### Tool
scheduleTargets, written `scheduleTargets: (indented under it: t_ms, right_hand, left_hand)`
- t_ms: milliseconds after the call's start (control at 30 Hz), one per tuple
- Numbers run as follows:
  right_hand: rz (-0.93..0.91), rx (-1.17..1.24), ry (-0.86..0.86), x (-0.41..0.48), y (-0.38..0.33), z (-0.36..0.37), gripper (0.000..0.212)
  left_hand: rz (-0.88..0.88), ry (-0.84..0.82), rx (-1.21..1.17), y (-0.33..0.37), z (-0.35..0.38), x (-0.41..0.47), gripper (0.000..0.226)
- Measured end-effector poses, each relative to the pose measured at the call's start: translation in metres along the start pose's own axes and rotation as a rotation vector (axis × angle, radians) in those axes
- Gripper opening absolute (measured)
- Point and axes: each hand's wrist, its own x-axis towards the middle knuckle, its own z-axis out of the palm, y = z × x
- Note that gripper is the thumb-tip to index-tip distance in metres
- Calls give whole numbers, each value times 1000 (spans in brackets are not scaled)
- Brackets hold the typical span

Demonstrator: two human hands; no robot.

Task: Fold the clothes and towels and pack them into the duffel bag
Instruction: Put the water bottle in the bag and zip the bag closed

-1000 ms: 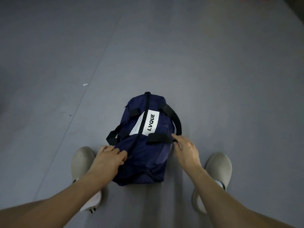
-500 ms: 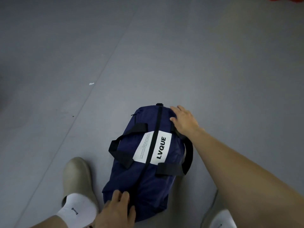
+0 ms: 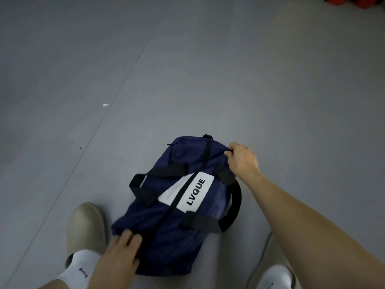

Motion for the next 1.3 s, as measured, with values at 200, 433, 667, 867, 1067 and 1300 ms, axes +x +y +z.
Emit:
scheduleTargets:
  t_ms: [200,433,667,867,1067,1300]
  right_hand:
    - [223,-83,-38,-63,70,-16,22]
    - [510,120,-114,-147,94,-7,23]
    - [413,295,10,-204,60,3,45]
    - [-151,-2,227,-265,-19,48,41]
    - [-403,-15,102,-294,-76,99,22]
    - [-126,229,-220,-287,-88,125,51]
  left_hand:
    - [117,212,-71,-32,-46,52,64]
    - [-22,176,-111,-34,-61,77,46]
    - [-237,179,-358,-17,-58,39,68]
    - [-241,191,-473,-10,-46,10,68]
    - [-45,273,-390,-4,-35,11,52]
    - [-85,131,-500,12,-35,19,46]
